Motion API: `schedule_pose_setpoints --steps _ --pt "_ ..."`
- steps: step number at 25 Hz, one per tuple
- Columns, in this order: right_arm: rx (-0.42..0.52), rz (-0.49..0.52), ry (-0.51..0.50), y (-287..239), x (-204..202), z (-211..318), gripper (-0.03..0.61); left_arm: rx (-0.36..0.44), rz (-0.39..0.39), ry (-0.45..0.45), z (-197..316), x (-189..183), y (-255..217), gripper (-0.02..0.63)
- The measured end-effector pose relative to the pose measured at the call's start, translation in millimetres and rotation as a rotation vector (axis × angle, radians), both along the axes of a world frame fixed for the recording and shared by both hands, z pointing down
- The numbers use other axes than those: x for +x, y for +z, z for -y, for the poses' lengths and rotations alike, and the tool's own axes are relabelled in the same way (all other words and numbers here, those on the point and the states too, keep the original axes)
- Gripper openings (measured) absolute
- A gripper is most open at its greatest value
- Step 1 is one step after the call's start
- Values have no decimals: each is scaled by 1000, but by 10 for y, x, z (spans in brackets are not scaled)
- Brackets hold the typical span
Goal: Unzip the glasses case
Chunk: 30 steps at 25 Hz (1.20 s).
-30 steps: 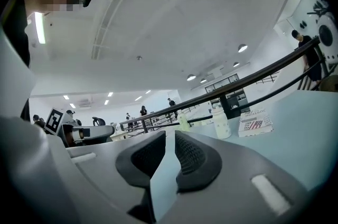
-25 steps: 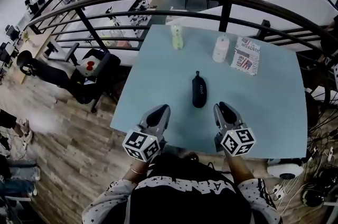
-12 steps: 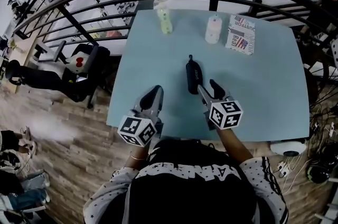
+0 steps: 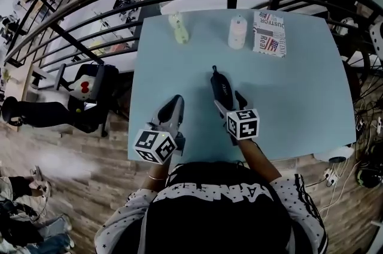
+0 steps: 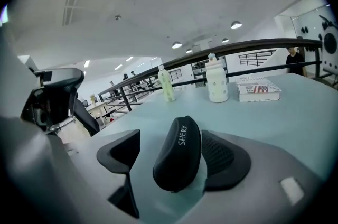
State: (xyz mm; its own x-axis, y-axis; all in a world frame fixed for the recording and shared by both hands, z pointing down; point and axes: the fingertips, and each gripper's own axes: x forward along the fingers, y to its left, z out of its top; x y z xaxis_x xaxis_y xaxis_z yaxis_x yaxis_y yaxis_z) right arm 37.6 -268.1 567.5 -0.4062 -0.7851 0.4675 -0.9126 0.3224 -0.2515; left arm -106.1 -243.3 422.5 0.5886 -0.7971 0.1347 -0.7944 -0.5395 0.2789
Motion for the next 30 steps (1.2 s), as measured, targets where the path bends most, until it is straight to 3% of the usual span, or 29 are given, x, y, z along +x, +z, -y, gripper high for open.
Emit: schedule_pose_setpoints --steps 4,13,19,30 --pt "-69 -75 24 245 -72 135 393 -26 3 5 85 -158 29 0" --pt "-145 -190 87 546 -58 355 413 -57 1 -46 178 -543 114 0" --pt "-183 -193 44 670 -208 397 428 -62 -9 -60 168 -607 129 0" --pt "-156 -108 59 608 -99 308 359 -79 -34 -91 27 -644 153 0"
